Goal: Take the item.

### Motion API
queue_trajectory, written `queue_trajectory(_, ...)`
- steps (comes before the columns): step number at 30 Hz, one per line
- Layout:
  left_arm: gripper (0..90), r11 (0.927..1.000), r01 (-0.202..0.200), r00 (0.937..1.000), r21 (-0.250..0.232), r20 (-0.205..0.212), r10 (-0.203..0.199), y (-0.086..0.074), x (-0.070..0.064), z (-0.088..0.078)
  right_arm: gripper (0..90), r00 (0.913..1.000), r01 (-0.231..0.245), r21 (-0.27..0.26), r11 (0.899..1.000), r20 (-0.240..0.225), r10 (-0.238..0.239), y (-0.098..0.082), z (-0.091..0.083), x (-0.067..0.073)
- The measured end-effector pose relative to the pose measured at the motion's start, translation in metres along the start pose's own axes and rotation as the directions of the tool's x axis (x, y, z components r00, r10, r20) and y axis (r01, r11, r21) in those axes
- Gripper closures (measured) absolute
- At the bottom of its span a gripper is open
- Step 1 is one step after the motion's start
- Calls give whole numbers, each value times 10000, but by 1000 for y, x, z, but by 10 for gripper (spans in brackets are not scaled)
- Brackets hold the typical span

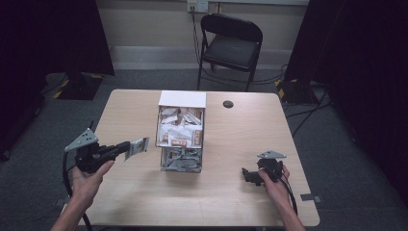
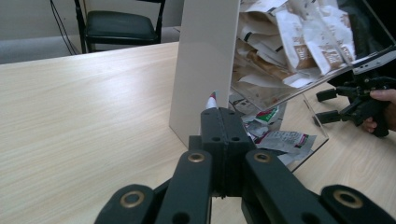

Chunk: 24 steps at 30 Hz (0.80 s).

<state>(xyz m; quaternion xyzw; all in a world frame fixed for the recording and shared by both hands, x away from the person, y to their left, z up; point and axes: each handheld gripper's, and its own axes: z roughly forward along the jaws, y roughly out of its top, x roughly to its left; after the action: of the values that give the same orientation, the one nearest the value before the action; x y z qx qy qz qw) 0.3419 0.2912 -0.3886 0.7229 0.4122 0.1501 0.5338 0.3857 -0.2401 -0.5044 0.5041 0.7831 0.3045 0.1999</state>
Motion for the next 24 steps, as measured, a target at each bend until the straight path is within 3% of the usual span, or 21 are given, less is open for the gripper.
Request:
queue_trajectory(16,900,9976,183,9996,670,-232,-167,-12,13,23,0,10000,20,-4,10000,-29,-20,0,0,0)
queue_trajectory(24,900,9942,339,9991,1022,-297,-310,-27,16,31,0,10000,20,-3,10000,-28,-20,0,0,0)
